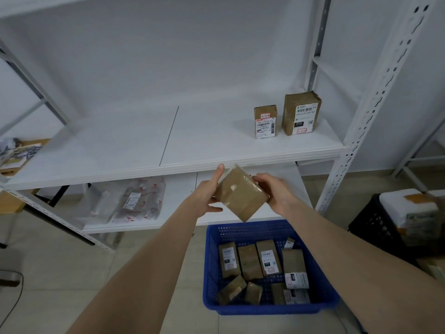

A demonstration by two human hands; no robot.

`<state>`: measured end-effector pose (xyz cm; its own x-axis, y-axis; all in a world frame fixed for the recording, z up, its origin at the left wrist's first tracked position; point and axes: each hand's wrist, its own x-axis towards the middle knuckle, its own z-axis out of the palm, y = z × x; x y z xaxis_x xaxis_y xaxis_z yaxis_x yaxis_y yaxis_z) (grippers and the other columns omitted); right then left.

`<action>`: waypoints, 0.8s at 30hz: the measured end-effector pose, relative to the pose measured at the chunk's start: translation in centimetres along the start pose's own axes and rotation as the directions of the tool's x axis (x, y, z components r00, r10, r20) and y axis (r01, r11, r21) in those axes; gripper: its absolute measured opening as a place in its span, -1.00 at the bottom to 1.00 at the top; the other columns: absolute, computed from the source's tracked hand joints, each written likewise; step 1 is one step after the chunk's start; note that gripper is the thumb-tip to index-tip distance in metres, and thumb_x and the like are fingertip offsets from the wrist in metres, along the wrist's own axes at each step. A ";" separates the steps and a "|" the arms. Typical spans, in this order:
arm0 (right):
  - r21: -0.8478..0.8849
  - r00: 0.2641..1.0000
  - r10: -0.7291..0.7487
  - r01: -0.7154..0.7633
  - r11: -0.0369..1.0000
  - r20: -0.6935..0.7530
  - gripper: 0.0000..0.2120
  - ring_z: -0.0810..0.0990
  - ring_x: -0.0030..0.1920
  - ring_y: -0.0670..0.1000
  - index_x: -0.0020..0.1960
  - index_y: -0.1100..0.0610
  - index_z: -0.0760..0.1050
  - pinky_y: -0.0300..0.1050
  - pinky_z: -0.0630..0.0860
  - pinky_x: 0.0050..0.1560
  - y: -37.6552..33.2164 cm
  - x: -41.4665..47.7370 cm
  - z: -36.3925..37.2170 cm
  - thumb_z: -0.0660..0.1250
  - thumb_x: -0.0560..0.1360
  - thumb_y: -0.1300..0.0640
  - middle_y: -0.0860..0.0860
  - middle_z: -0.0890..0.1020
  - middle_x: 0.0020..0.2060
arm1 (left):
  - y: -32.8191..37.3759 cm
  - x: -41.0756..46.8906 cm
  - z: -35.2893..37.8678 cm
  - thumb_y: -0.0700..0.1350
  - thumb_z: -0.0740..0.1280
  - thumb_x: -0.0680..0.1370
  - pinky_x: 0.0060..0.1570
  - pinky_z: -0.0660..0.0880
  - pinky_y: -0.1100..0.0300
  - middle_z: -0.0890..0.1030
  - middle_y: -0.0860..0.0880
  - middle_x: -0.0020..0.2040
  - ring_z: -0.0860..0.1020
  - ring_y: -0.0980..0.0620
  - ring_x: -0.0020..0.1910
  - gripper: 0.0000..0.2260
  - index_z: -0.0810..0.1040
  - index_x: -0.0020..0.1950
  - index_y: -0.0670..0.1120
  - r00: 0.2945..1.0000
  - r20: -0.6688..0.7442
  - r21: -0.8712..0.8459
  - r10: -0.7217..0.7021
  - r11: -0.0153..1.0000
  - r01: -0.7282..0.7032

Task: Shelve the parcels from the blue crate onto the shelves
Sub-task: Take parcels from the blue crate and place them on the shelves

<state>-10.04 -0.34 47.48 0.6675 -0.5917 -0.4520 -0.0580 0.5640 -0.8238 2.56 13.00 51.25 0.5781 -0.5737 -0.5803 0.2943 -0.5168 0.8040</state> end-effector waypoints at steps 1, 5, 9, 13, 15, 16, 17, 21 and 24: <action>-0.028 1.000 -0.026 0.026 0.999 -0.010 -0.91 0.56 -0.11 0.04 -0.07 0.18 0.62 -0.15 0.47 -0.14 0.1 -0.2 0.1 0.34 0.48 0.28 0.09 0.64 -0.15 | 0.0 0.2 0.2 0.40 0.20 0.43 0.16 0.51 -0.12 0.52 -0.12 0.17 0.52 -0.11 0.15 -0.35 0.41 0.23 -0.11 0.999 -0.042 0.002 -0.015 1.000 0.015; -0.099 0.995 -0.097 0.096 0.990 -0.002 -0.68 0.59 -0.16 -0.04 0.10 0.17 0.56 -0.21 0.51 -0.18 0.1 -0.7 0.0 0.21 0.49 0.47 0.05 0.64 -0.09 | 0.3 0.4 0.9 0.39 0.25 0.42 0.08 0.52 0.01 0.56 -0.09 0.12 0.53 -0.07 0.10 -0.36 0.44 0.21 -0.11 0.994 -0.109 0.097 -0.016 0.995 0.026; -0.151 0.992 -0.122 0.123 0.981 0.014 -0.62 0.60 -0.01 0.06 0.15 0.22 0.54 -0.12 0.55 -0.04 0.1 -0.6 0.0 0.18 0.45 0.53 0.13 0.62 0.06 | 0.2 0.6 1.3 0.32 0.36 0.40 -0.02 0.57 0.05 0.61 -0.08 -0.02 0.59 -0.06 -0.02 -0.44 0.50 0.14 -0.11 0.997 -0.082 0.116 -0.017 0.993 0.026; -0.192 0.990 -0.133 0.124 0.974 -0.039 -0.58 0.58 0.11 0.13 -0.03 0.11 0.58 0.02 0.55 0.10 0.4 -0.4 -0.3 0.17 0.42 0.57 0.14 0.62 0.09 | -0.3 1.3 1.6 0.10 0.40 0.44 0.10 0.56 -0.07 0.63 -0.13 0.00 0.60 -0.12 0.01 -0.55 0.50 0.18 -0.17 0.999 -0.034 0.074 -0.035 0.997 0.037; -0.174 0.976 -0.148 0.120 0.977 -0.157 -0.61 0.57 0.10 0.11 0.00 0.11 0.56 0.02 0.55 0.14 0.2 -0.2 -0.4 0.18 0.46 0.53 0.13 0.60 0.10 | -0.5 1.3 1.7 0.03 0.37 0.46 0.10 0.55 -0.07 0.64 -0.14 -0.01 0.61 -0.12 -0.01 -0.62 0.50 0.17 -0.16 0.999 -0.040 0.045 -0.018 0.999 0.020; -0.166 0.961 -0.148 0.110 0.980 -0.233 -0.66 0.55 0.09 0.09 0.08 0.12 0.53 0.02 0.54 0.16 0.1 -0.1 -0.6 0.22 0.48 0.48 0.13 0.57 0.12 | -0.5 1.3 1.7 0.01 0.36 0.47 0.08 0.56 -0.04 0.64 -0.13 -0.01 0.61 -0.11 -0.02 -0.65 0.50 0.17 -0.15 0.999 -0.042 0.028 -0.009 1.000 0.011; -0.156 0.949 -0.128 0.085 0.984 -0.290 -0.68 0.53 0.08 0.08 0.18 0.12 0.49 0.02 0.52 0.18 0.0 0.0 -0.9 0.27 0.50 0.41 0.13 0.54 0.13 | -0.5 1.4 1.6 0.00 0.34 0.49 0.05 0.57 -0.01 0.63 -0.12 -0.02 0.60 -0.09 -0.04 -0.67 0.50 0.17 -0.15 0.999 -0.038 0.013 -0.005 1.000 0.005; -0.127 0.973 0.136 -0.161 0.979 -0.187 -0.53 0.57 0.07 0.11 0.33 0.12 0.37 0.04 0.55 0.04 0.3 -0.3 -1.7 0.42 0.49 0.05 0.11 0.57 0.12 | -0.6 1.5 1.7 -0.02 0.40 0.41 -0.07 0.55 0.08 0.56 -0.14 0.18 0.57 -0.04 -0.02 -0.37 0.30 0.43 -0.15 0.999 0.007 0.057 0.053 0.997 -0.053; -0.132 0.976 0.183 -0.198 0.971 -0.117 -0.57 0.59 -0.01 0.10 0.26 0.12 0.41 0.03 0.54 -0.02 0.7 -0.7 -1.0 0.40 0.49 -0.06 0.09 0.62 0.00 | -0.4 1.2 2.7 -0.10 0.44 0.40 -0.01 0.56 0.10 0.47 -0.13 0.29 0.55 -0.03 0.05 -0.29 0.18 0.48 -0.03 0.988 0.030 0.188 0.155 0.969 -0.158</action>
<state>-11.24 -0.12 46.92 0.5540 -0.5419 -0.6320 -0.2866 0.5886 -0.7559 1.03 10.80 49.90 0.5933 -0.6656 -0.4527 0.0508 -0.5303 0.8463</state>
